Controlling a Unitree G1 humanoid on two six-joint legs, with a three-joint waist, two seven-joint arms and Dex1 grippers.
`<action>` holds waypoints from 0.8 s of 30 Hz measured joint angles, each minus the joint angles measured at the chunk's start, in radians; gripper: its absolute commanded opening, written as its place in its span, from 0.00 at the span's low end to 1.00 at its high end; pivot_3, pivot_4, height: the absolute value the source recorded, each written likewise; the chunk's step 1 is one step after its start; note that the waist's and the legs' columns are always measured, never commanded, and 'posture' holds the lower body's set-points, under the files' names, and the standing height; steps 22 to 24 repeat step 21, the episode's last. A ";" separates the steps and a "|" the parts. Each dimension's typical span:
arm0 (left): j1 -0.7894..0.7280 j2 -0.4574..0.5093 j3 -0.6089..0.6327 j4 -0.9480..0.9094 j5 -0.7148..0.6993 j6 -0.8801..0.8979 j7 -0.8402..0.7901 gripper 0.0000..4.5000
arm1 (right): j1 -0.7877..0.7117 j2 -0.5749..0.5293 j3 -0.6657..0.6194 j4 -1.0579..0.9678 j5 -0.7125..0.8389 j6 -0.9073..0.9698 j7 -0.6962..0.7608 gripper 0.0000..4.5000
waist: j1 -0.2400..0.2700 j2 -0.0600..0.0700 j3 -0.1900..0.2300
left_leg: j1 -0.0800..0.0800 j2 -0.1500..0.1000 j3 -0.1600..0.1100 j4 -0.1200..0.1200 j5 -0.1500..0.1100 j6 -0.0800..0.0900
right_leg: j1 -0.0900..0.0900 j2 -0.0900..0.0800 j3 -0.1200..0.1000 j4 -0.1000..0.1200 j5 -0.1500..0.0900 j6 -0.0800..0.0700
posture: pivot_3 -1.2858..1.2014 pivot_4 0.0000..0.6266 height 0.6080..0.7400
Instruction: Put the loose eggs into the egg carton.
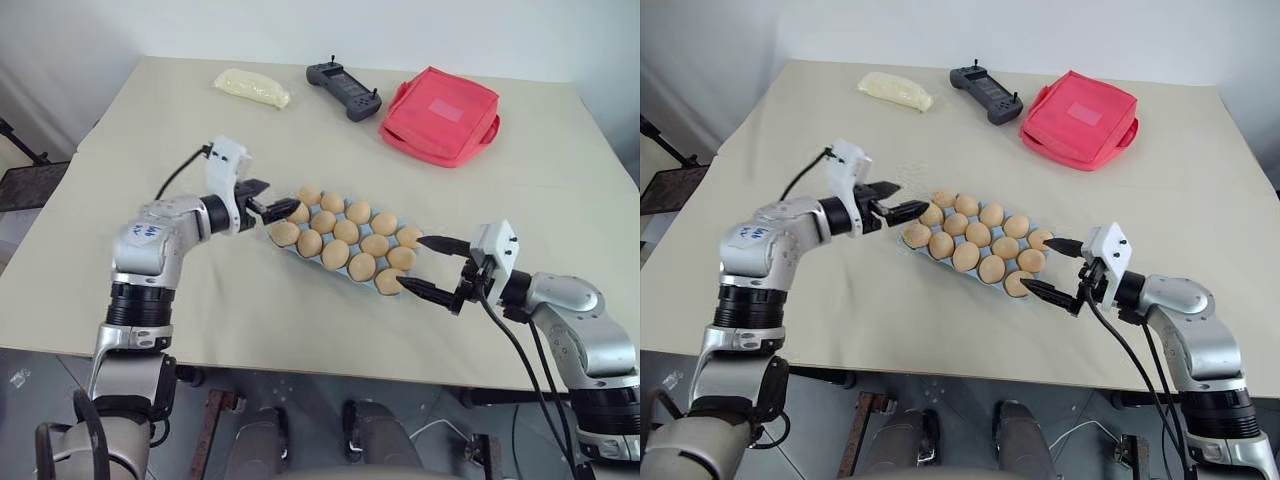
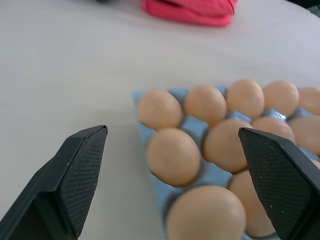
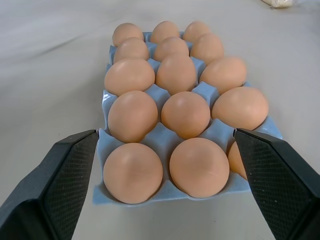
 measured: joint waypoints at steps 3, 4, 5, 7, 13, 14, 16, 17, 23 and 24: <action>0.062 0.054 0.065 -0.003 0.001 -0.185 -0.052 1.00 | 0.006 -0.030 -0.030 0.001 0.002 -0.001 0.008 1.00 | -0.002 0.001 0.000 | 0.001 0.000 0.001 -0.001 0.000 -0.001 | 0.000 0.000 0.000 0.000 0.000 0.000 | 0.52 0.24 1.00; 0.091 0.072 0.084 -0.003 0.001 -0.230 -0.072 1.00 | 0.010 -0.036 -0.039 0.001 0.002 -0.001 0.011 1.00 | -0.002 0.001 0.000 | 0.001 0.001 0.001 -0.001 0.000 -0.001 | 0.000 0.000 0.000 -0.001 0.000 0.000 | 0.52 0.24 1.00; 0.117 0.082 0.101 -0.002 0.000 -0.267 -0.084 1.00 | 0.016 -0.037 -0.047 0.001 0.002 -0.001 0.013 1.00 | -0.001 0.001 0.000 | 0.001 0.001 0.001 -0.001 0.000 -0.001 | 0.000 0.000 0.000 0.000 0.000 0.000 | 0.52 0.24 1.00; 0.162 0.087 0.125 -0.001 0.000 -0.337 -0.108 1.00 | 0.029 -0.045 -0.054 0.002 0.002 -0.001 0.016 1.00 | 0.001 0.001 0.001 | 0.001 0.000 0.001 -0.001 -0.001 0.001 | 0.000 -0.001 0.000 -0.001 0.000 0.000 | 0.52 0.24 1.00; 0.297 0.132 0.145 -0.028 -0.013 -0.395 -0.189 1.00 | 0.059 -0.052 -0.065 0.000 0.009 0.002 0.017 1.00 | 0.003 0.001 0.001 | 0.000 0.000 0.001 -0.001 -0.003 0.005 | 0.000 -0.002 0.000 -0.001 0.000 0.000 | 0.52 0.24 1.00; 0.311 0.134 0.145 -0.040 -0.023 -0.395 -0.198 1.00 | 0.064 -0.053 -0.066 -0.001 0.011 0.002 0.017 1.00 | 0.003 0.001 0.001 | 0.000 0.000 0.000 -0.001 -0.003 0.005 | 0.000 -0.002 0.000 -0.001 0.000 0.000 | 0.52 0.24 1.00; 0.331 0.143 0.145 -0.055 -0.032 -0.395 -0.217 1.00 | 0.076 -0.057 -0.068 -0.005 0.012 0.003 0.017 1.00 | 0.001 0.001 0.001 | 0.000 0.000 0.000 -0.001 -0.003 0.005 | 0.000 -0.002 0.000 -0.001 0.000 0.000 | 0.52 0.24 1.00; 0.339 0.146 0.146 -0.059 -0.035 -0.395 -0.221 1.00 | 0.078 -0.061 -0.068 -0.005 0.012 0.004 0.017 1.00 | 0.001 0.001 0.001 | 0.001 0.000 0.000 -0.001 -0.003 0.005 | 0.000 -0.002 0.000 -0.001 0.000 0.000 | 0.52 0.24 1.00; 0.356 0.146 0.151 -0.068 -0.038 -0.425 -0.224 1.00 | 0.084 -0.065 -0.077 -0.012 0.018 0.009 0.017 1.00 | -0.001 0.001 0.001 | 0.001 0.000 0.000 -0.001 -0.003 0.005 | 0.000 -0.002 0.000 -0.001 0.000 0.000 | 0.52 0.24 1.00; 0.356 0.146 0.151 -0.068 -0.038 -0.425 -0.224 1.00 | 0.084 -0.065 -0.077 -0.012 0.018 0.009 0.017 1.00 | -0.001 0.001 0.001 | 0.001 0.000 0.000 -0.001 -0.003 0.005 | 0.000 -0.002 0.000 -0.001 0.000 0.000 | 0.52 0.24 1.00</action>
